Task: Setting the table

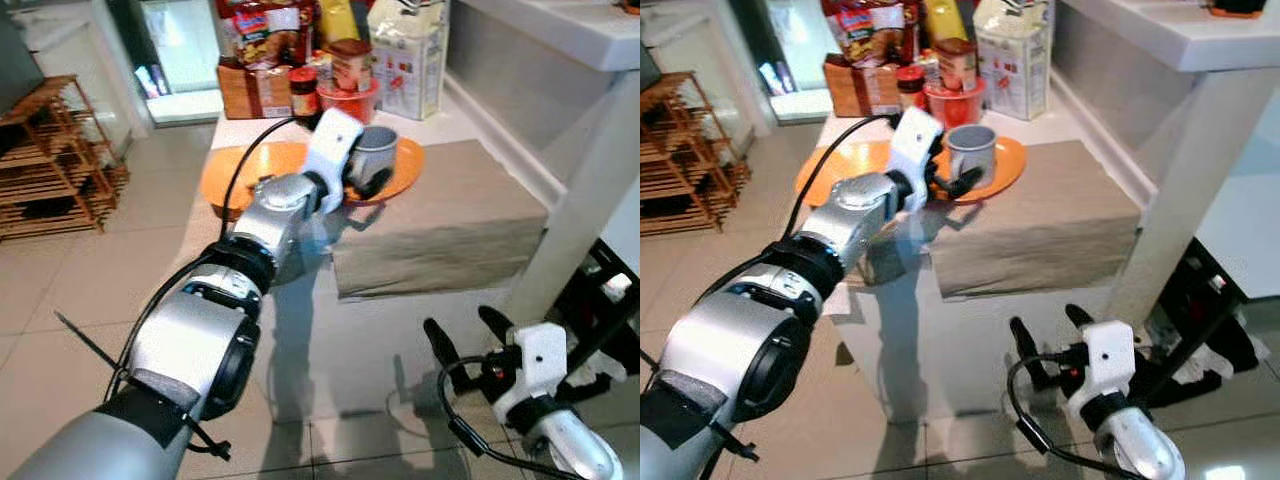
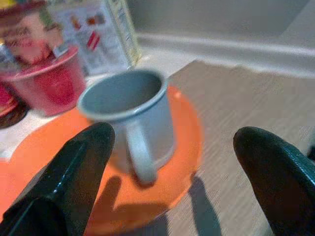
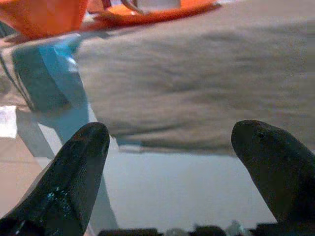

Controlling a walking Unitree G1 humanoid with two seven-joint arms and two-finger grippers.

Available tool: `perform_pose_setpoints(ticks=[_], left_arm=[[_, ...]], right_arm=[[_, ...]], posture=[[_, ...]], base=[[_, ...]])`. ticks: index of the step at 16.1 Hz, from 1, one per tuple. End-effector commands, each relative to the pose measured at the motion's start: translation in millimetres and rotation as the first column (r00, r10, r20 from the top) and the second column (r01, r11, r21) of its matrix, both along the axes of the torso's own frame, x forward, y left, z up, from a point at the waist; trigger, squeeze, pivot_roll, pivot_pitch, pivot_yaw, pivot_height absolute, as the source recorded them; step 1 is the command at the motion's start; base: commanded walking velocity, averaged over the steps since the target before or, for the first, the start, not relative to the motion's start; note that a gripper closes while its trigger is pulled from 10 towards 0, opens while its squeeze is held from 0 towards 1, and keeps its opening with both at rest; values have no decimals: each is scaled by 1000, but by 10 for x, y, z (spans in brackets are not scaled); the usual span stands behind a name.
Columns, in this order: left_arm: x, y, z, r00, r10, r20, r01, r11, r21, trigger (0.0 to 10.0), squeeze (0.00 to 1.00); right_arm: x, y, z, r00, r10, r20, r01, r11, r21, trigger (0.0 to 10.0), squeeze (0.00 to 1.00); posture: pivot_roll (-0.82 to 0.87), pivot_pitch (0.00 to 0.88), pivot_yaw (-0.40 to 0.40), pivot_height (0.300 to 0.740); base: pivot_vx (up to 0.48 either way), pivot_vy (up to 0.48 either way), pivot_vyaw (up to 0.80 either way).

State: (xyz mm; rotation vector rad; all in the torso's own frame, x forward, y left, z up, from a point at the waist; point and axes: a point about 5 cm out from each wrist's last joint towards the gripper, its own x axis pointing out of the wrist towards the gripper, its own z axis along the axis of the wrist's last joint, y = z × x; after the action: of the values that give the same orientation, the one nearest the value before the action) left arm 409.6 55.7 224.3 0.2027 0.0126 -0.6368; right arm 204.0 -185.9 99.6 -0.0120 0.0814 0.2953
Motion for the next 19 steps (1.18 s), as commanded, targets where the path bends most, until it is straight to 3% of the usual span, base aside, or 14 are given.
perform_pose_setpoints(ticks=[1, 3, 6, 9, 19], left_arm=[[45, 189, -28, 996, 86, -14, -86, 996, 17, 10000, 0], [61, 278, -48, 991, 129, -30, -129, 992, 10, 10000, 0], [67, 276, -36, 990, 137, -33, -137, 991, 9, 10000, 0], [60, 206, -36, 991, 125, -55, -127, 992, -17, 10000, 0], [39, 39, -14, 993, 92, -70, -94, 995, -35, 10000, 0]], right_arm=[[-23, 2, 89, 1000, 1, 20, -1, 1000, 12, 10000, 0], [-70, -5, 105, 1000, 4, 10, -4, 1000, 5, 10000, 0], [-133, -13, 117, 1000, 8, -4, -8, 1000, -2, 10000, 0], [-226, -9, 103, 1000, 5, -28, -5, 1000, -3, 10000, 0], [-300, 54, 75, 998, 6, -62, -6, 1000, 1, 10000, 0]], posture=[[-254, 64, 129, 740], [-262, 78, 125, 740], [-274, 94, 127, 740], [-284, 114, 133, 740], [-306, 135, 147, 740]], base=[[0, 0, 0], [0, 0, 0], [0, 0, 0], [0, 0, 0], [0, 0, 0]])
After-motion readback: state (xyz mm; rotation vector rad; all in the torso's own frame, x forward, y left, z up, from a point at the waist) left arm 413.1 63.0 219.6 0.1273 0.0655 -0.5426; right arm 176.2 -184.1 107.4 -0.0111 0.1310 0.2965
